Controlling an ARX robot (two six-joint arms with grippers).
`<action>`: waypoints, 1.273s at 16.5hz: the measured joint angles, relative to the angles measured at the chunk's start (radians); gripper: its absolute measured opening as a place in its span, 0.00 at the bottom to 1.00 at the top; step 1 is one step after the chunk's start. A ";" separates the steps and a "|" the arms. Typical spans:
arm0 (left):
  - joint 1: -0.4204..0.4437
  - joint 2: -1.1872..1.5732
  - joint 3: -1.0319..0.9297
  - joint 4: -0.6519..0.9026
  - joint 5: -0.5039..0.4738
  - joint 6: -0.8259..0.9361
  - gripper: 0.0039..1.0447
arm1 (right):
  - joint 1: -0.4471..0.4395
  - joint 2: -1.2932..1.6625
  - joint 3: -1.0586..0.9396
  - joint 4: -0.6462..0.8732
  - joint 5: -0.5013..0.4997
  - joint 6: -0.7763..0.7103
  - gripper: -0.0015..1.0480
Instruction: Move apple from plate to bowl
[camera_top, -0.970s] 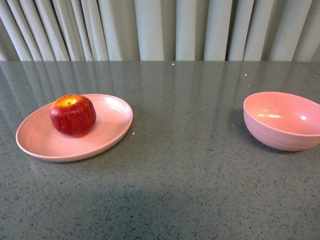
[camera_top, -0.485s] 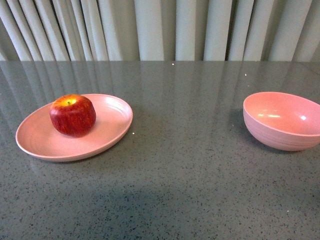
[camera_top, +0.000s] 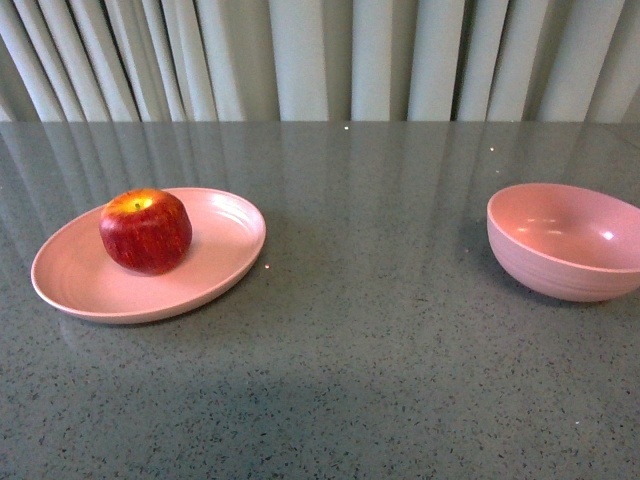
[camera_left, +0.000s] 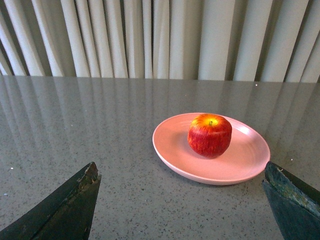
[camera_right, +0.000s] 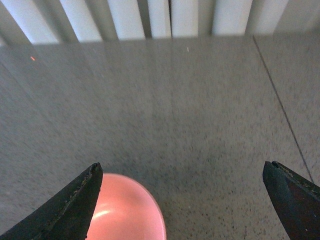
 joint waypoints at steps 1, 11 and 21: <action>0.000 0.000 0.000 0.000 0.000 0.000 0.94 | -0.005 0.093 0.065 -0.069 0.008 0.000 0.94; 0.000 0.000 0.000 0.000 0.000 0.000 0.94 | 0.029 0.381 0.181 -0.251 -0.015 0.087 0.91; 0.000 0.000 0.000 0.000 0.000 0.000 0.94 | 0.027 0.381 0.188 -0.283 -0.055 0.113 0.03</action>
